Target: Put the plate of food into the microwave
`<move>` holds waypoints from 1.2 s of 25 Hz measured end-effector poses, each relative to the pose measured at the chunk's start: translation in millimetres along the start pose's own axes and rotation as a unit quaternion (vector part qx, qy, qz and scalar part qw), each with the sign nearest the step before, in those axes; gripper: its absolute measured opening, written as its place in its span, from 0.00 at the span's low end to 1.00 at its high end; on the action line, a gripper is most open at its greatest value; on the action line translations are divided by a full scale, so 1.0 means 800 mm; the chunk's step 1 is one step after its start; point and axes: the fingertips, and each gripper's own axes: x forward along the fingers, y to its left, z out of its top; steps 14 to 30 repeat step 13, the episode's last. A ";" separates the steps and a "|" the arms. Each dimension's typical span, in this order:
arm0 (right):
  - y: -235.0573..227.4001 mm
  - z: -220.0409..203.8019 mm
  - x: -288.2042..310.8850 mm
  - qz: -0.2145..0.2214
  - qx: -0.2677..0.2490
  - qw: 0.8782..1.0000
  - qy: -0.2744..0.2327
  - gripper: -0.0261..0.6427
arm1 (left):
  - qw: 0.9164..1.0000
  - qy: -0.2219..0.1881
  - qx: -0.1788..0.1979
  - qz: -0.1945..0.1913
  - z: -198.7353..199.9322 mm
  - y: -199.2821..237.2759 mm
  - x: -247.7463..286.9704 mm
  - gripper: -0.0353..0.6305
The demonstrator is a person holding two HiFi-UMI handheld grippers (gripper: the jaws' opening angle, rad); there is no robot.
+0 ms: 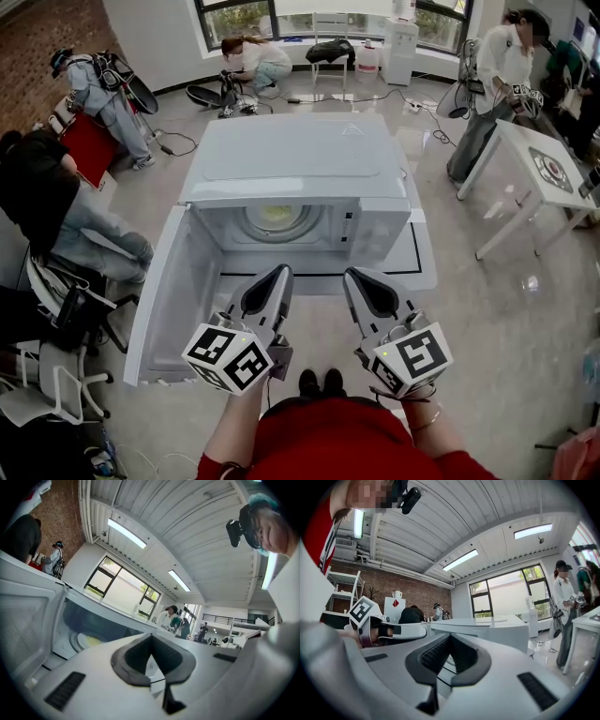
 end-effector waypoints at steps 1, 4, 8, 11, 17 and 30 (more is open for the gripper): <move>0.001 0.000 0.001 0.002 -0.003 1.000 0.002 0.06 | 1.000 -0.001 -0.002 0.000 0.000 0.000 0.000 0.07; 0.005 -0.001 0.003 0.007 -0.006 1.000 0.009 0.06 | 1.000 -0.004 -0.006 0.003 -0.001 -0.002 -0.002 0.07; 0.004 -0.003 0.002 0.007 -0.004 1.000 0.014 0.06 | 1.000 -0.001 0.007 0.010 -0.005 -0.002 -0.003 0.07; -0.001 -0.004 0.003 0.004 -0.005 1.000 0.016 0.06 | 1.000 -0.001 0.010 0.012 -0.005 -0.001 -0.002 0.07; -0.003 -0.004 0.003 0.001 -0.003 1.000 0.017 0.06 | 1.000 0.000 0.010 0.014 -0.006 0.000 -0.003 0.07; -0.003 -0.004 0.003 0.001 -0.003 1.000 0.017 0.06 | 1.000 0.000 0.010 0.014 -0.006 0.000 -0.003 0.07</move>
